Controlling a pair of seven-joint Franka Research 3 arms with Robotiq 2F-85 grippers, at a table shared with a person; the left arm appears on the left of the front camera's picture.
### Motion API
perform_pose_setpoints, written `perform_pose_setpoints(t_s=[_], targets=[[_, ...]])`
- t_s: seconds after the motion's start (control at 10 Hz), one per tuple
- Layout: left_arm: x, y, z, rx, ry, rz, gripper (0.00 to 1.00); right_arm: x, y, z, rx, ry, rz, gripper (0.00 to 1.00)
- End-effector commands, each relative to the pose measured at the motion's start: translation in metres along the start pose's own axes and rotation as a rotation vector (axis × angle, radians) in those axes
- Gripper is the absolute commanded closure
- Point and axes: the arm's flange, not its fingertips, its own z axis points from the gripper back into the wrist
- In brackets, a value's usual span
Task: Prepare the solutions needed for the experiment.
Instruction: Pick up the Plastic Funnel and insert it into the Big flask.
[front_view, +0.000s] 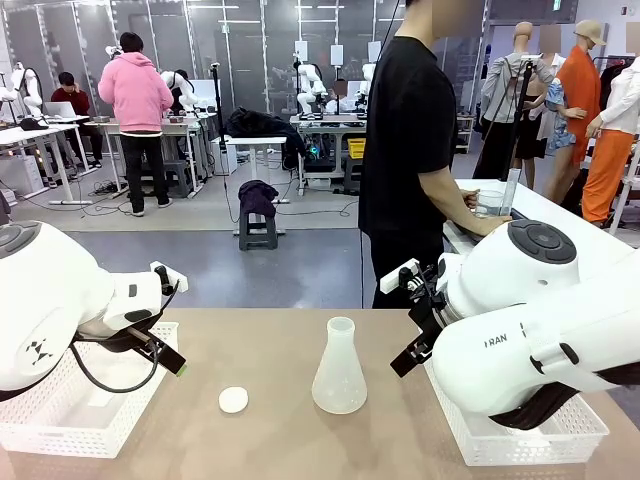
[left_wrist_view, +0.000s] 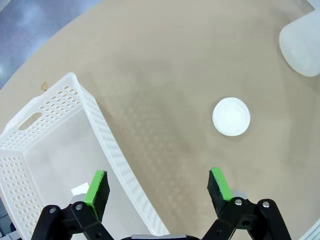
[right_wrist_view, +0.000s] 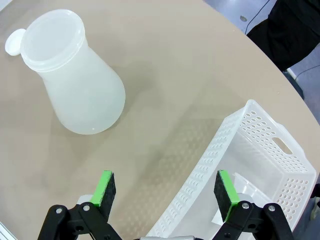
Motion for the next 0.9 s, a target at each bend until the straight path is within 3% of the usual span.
perform_pose_setpoints(t_s=[0.0, 0.6, 0.8], targets=[[0.000, 0.000, 0.000, 0.000, 0.000, 0.000, 0.00, 0.000, 0.000, 0.000, 0.001, 0.000, -0.003, 0.00], [0.000, 0.000, 0.000, 0.000, 0.000, 0.000, 0.00, 0.000, 0.000, 0.000, 0.000, 0.000, 0.000, 0.00], [-0.004, 0.017, 0.025, -0.045, -0.011, 0.128, 0.00, -0.004, -0.016, 0.028, 0.012, -0.013, -0.114, 0.00]])
